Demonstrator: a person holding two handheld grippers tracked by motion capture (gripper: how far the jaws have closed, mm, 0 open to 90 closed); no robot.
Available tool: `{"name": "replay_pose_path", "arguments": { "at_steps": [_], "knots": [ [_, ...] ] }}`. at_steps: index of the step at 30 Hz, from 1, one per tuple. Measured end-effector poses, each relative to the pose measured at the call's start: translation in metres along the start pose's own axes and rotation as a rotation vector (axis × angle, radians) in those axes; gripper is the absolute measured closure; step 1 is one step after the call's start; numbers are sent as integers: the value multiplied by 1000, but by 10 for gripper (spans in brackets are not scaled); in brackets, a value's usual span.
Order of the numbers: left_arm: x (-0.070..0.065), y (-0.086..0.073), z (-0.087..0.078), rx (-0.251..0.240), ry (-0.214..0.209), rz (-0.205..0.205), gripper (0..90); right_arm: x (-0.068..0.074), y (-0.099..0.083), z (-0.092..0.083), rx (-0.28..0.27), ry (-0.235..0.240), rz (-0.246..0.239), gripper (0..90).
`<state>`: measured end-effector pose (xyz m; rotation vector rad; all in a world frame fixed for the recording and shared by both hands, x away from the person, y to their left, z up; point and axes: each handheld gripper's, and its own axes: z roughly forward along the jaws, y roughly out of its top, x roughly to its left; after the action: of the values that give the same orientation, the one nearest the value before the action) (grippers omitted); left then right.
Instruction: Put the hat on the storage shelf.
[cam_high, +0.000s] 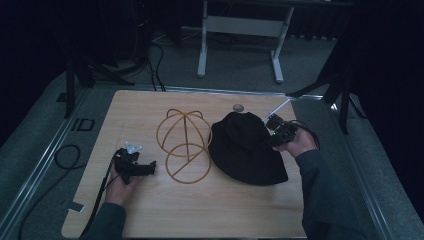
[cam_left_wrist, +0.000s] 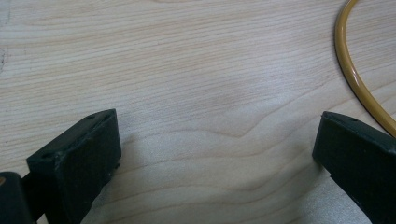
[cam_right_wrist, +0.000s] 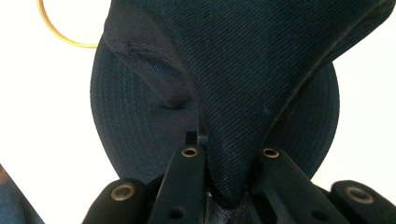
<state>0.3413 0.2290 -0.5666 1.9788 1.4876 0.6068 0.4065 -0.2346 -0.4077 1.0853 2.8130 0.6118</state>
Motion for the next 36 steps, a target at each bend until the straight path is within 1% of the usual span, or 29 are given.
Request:
{"name": "replay_pose_path", "arguments": {
  "at_steps": [18, 25, 36],
  "knots": [
    [0, 0, 0, 0, 0, 2, 13, -5, 1, -25, -90, -2, 15, 874],
    [0, 0, 0, 0, 0, 1, 13, -7, 5, -34, -118, -8, 24, 873],
    [0, 0, 0, 0, 0, 1, 13, -8, 11, -47, -164, -12, 24, 873]
  ]
}}
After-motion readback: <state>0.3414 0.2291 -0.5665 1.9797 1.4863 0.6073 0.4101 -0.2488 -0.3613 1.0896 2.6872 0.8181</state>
